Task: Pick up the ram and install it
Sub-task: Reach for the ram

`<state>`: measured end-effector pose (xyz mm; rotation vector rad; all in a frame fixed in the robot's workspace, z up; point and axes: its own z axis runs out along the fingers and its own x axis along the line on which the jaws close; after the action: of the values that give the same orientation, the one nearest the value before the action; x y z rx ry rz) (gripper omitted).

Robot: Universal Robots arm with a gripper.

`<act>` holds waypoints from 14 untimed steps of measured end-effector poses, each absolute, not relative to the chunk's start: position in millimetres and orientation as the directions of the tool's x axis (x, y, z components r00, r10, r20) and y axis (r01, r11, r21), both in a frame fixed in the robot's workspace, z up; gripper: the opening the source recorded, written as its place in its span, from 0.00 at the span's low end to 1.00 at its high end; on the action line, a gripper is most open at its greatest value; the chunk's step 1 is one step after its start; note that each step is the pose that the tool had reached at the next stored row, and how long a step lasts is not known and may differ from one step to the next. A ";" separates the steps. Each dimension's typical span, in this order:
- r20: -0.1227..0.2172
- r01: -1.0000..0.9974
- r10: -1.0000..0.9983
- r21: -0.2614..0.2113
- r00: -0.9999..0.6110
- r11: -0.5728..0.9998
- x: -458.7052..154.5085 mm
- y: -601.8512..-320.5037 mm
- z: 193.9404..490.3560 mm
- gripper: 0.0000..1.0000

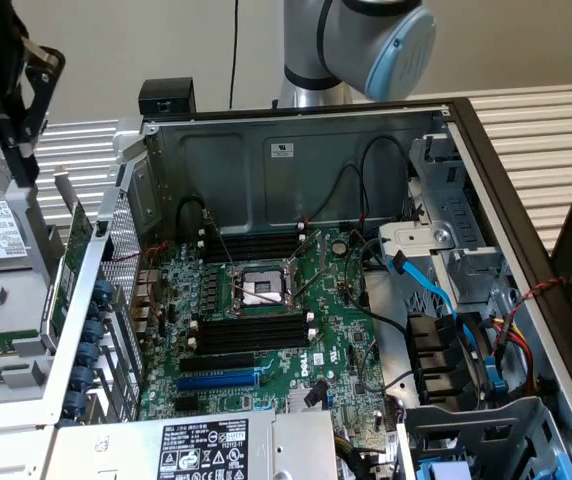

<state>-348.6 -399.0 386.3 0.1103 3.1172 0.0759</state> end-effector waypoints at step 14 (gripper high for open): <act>0.001 0.071 0.071 0.048 -0.997 0.996 -404.1 -398.0 383.2 0.11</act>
<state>-404.1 -398.0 383.2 0.1119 3.1376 0.0755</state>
